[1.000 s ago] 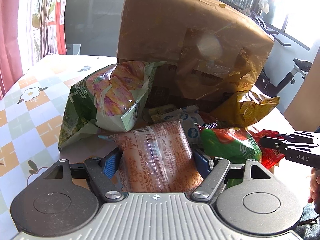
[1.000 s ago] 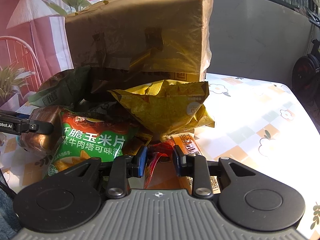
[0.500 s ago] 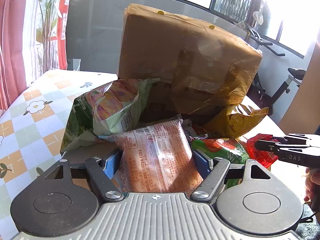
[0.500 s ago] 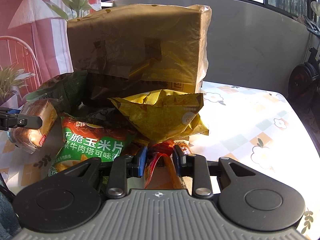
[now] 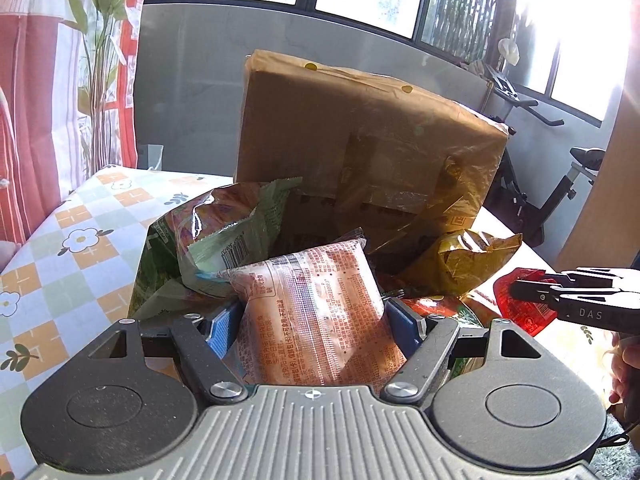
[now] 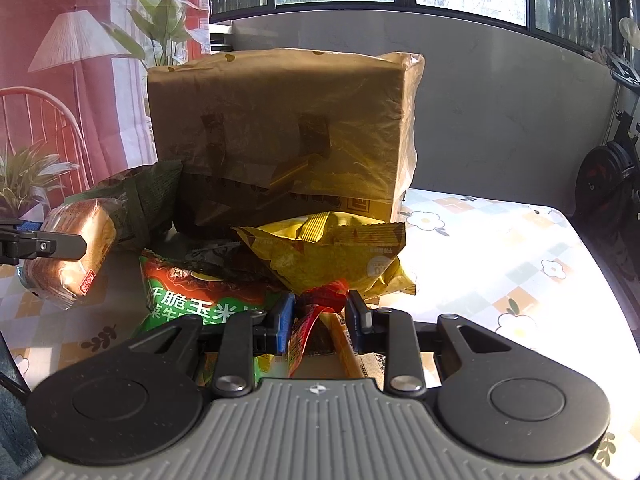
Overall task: Organize snacks
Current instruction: 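Lift both held snacks from the pile and carry them over the box, then open both tools to drop the bread pack and red packet into the box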
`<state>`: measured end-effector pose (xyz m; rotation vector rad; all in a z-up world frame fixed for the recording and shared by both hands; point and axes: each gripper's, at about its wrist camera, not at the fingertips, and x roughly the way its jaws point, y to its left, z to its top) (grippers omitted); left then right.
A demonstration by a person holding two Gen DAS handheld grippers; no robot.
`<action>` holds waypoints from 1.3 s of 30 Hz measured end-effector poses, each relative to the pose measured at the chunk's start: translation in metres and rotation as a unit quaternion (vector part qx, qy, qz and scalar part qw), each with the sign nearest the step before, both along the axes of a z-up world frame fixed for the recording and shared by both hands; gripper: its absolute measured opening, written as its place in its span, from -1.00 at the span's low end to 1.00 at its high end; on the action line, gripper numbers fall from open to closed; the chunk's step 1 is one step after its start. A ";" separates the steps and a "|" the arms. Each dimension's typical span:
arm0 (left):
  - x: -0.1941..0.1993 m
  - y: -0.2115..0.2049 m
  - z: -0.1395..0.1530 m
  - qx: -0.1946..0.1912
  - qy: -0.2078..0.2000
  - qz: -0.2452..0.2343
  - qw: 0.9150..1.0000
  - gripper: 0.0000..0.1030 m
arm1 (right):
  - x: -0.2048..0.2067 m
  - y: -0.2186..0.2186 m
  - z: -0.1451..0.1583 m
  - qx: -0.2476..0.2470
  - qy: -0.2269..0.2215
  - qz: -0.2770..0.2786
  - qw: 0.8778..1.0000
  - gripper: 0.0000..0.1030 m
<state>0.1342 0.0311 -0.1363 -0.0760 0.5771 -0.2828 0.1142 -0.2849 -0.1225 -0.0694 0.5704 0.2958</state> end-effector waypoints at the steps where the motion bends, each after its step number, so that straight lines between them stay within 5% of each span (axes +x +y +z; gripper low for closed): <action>1: -0.001 0.000 0.001 0.001 -0.003 0.000 1.000 0.51 | 0.000 0.000 0.001 0.000 -0.002 0.000 1.000 -0.43; 19: -0.004 0.000 0.039 -0.007 -0.069 -0.020 0.997 0.51 | 0.009 0.001 0.041 0.019 -0.049 0.011 0.999 -0.43; 32: 0.068 -0.016 0.127 -0.002 -0.168 -0.040 0.985 0.51 | 0.073 -0.009 0.136 0.033 -0.145 0.032 0.988 -0.43; 39: 0.127 -0.033 0.149 0.006 -0.173 -0.048 0.984 0.51 | 0.143 0.010 0.150 0.019 -0.148 0.042 0.988 -0.43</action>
